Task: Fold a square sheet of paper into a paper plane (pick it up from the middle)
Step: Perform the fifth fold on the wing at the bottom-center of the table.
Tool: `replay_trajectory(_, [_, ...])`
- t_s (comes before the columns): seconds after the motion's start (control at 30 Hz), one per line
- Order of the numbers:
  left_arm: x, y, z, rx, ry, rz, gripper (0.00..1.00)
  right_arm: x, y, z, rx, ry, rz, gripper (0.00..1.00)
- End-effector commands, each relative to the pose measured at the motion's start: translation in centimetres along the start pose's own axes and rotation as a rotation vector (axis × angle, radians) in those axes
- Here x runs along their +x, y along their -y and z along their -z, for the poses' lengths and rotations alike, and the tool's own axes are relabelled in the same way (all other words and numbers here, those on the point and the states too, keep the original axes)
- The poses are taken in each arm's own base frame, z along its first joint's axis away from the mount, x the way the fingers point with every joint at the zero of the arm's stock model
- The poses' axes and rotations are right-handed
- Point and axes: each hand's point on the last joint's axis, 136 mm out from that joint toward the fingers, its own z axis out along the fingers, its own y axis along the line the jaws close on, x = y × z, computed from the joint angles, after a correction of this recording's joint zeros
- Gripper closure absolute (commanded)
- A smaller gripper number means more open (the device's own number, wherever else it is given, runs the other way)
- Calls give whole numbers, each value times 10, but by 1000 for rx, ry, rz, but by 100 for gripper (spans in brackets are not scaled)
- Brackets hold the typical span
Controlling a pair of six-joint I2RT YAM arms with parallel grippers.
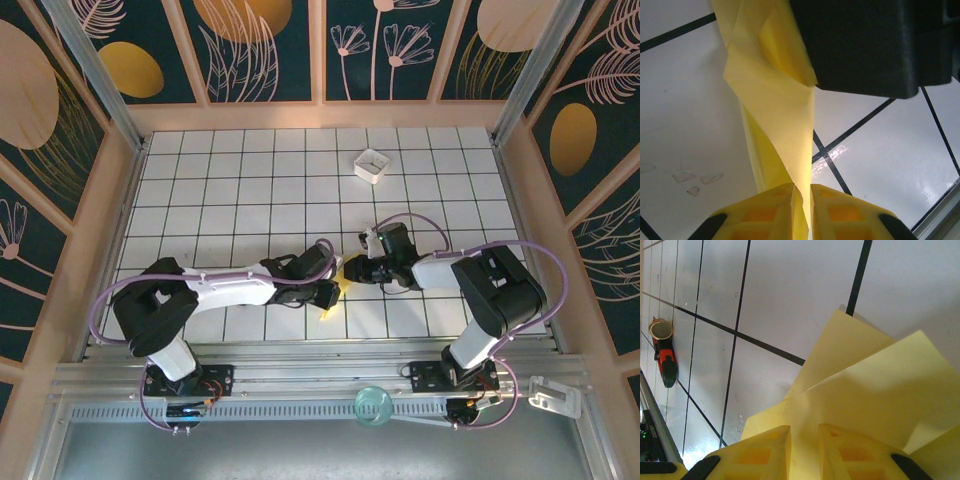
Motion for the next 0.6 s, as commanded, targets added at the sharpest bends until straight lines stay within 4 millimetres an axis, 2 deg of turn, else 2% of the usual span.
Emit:
replay_trajectory(0.0, [0,-1,-6,17,-8,-4,88,-5,-3,6,7,5,25,78])
replay_trajectory(0.23, [-6,-4,-9,79,-7,26,100,-9,-11,11,-11,18,48,76])
replay_trajectory(0.37, [-7,1,-8,152,-12,58,100,-11,-16,17,-19,33,75,73])
replay_trajectory(0.57, [-3,-8,-12,154,-23,80,100,-13,-22,25,-25,47,99,72])
